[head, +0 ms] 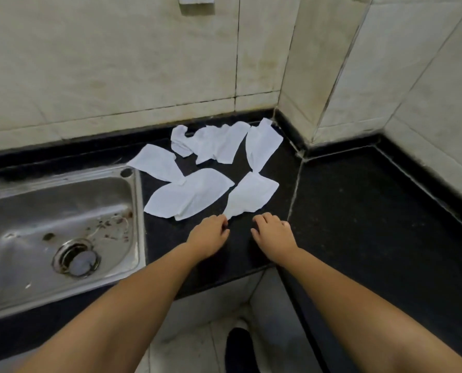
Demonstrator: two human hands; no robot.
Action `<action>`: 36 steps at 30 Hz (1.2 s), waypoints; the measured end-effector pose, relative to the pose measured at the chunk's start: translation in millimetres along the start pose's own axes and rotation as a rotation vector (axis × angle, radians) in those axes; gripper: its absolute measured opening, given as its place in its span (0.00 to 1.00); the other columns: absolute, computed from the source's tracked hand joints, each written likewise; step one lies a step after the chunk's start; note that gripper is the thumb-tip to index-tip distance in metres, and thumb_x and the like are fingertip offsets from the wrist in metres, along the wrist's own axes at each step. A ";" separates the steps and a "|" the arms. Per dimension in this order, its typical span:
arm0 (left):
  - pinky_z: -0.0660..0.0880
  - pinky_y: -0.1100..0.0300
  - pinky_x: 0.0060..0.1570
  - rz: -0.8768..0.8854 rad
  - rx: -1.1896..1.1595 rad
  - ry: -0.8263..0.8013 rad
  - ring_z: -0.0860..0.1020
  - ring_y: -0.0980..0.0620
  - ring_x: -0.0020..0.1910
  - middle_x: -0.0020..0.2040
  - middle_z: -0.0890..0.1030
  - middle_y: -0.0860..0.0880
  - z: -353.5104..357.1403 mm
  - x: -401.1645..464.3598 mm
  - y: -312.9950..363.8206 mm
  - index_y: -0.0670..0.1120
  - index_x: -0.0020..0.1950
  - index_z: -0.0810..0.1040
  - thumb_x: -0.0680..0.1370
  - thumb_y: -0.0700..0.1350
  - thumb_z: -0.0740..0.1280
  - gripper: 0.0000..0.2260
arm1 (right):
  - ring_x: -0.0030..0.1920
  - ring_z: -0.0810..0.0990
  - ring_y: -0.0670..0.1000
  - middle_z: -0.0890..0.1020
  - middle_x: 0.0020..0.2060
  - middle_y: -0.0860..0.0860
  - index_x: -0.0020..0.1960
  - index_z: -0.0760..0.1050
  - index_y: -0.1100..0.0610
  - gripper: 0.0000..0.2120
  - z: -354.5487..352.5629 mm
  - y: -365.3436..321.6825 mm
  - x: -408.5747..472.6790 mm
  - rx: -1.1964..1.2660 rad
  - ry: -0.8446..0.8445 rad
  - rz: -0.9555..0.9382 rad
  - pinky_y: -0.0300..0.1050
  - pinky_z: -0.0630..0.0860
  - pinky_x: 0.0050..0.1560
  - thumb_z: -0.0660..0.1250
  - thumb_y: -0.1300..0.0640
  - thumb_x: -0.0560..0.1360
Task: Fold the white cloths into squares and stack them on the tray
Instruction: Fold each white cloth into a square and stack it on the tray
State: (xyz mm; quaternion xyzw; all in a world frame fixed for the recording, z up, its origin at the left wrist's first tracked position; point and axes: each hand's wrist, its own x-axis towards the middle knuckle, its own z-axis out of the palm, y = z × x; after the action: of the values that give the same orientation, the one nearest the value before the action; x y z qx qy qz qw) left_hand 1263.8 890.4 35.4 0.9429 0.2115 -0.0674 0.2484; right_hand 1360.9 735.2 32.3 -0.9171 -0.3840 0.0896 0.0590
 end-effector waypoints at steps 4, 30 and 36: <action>0.72 0.50 0.58 -0.028 0.028 -0.012 0.72 0.45 0.61 0.61 0.72 0.46 8.8 43.5 -8.3 0.46 0.67 0.67 0.79 0.49 0.62 0.18 | 0.66 0.68 0.54 0.70 0.66 0.51 0.70 0.64 0.52 0.19 4.6 10.1 52.7 0.053 -0.075 -0.068 0.51 0.65 0.65 0.57 0.50 0.80; 0.76 0.53 0.48 0.030 -0.788 0.025 0.78 0.50 0.45 0.44 0.81 0.47 -81.7 134.2 42.2 0.45 0.47 0.80 0.77 0.40 0.63 0.06 | 0.35 0.73 0.49 0.77 0.34 0.52 0.39 0.76 0.54 0.14 -59.3 24.1 86.0 1.087 0.144 0.447 0.42 0.70 0.35 0.54 0.65 0.75; 0.77 0.59 0.49 0.304 -0.778 -0.165 0.77 0.51 0.50 0.49 0.77 0.49 -108.6 126.5 88.0 0.49 0.56 0.74 0.78 0.41 0.65 0.08 | 0.45 0.81 0.48 0.80 0.49 0.52 0.59 0.74 0.56 0.10 -102.1 15.4 71.5 1.212 0.293 0.348 0.40 0.77 0.40 0.60 0.55 0.80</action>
State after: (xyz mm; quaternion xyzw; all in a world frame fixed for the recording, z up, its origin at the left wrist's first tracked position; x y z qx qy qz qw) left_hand 1418.3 921.3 139.0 0.7908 0.0593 -0.0204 0.6088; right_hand 1442.2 771.5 120.8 -0.7728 -0.0990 0.1727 0.6026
